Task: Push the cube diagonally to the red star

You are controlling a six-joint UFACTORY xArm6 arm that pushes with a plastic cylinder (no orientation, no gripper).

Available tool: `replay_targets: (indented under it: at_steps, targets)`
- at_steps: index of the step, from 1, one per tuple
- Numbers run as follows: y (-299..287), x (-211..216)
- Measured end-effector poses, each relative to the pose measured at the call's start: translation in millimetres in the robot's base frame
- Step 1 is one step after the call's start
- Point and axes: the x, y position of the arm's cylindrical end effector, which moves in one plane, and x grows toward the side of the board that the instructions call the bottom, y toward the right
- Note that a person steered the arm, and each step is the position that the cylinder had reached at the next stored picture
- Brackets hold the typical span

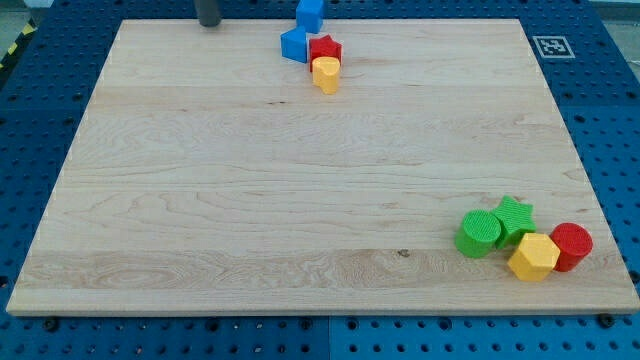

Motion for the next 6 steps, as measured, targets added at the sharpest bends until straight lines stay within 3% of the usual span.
replay_targets:
  at_steps: [6]
  targets:
    - [88.7,0.7]
